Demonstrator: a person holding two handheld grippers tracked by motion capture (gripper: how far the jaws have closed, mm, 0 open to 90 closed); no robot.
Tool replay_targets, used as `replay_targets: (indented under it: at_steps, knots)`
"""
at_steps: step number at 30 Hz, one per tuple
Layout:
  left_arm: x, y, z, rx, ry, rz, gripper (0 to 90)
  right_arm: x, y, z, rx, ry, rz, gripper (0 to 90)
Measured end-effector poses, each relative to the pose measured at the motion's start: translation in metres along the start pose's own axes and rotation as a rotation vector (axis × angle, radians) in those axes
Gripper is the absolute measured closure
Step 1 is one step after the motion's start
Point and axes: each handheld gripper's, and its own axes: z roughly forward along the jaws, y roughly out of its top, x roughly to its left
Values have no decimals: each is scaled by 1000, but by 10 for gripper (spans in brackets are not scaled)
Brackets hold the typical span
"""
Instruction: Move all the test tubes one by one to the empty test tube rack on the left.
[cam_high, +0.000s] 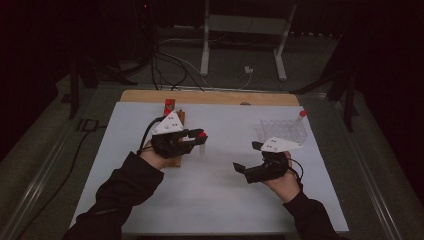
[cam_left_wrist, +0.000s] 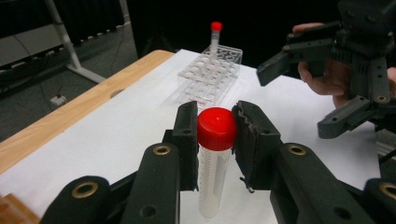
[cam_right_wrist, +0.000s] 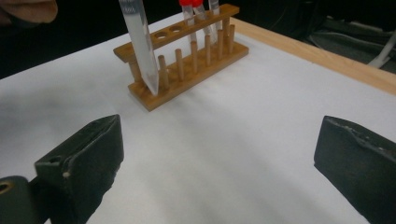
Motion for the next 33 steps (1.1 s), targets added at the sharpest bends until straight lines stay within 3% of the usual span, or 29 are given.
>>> replay_targets:
  at_steps: [10, 19, 33]
  knots:
    - [22, 8, -25, -25, 104, -9, 720, -2, -1, -2, 7, 16, -19, 0]
    - [45, 8, -40, -51, 222, -25, 720, -3, -1, -2, -5, 23, -16, 0]
    - [74, -9, -39, -45, 355, -71, 720, -3, -1, -3, -6, 26, -21, 0]
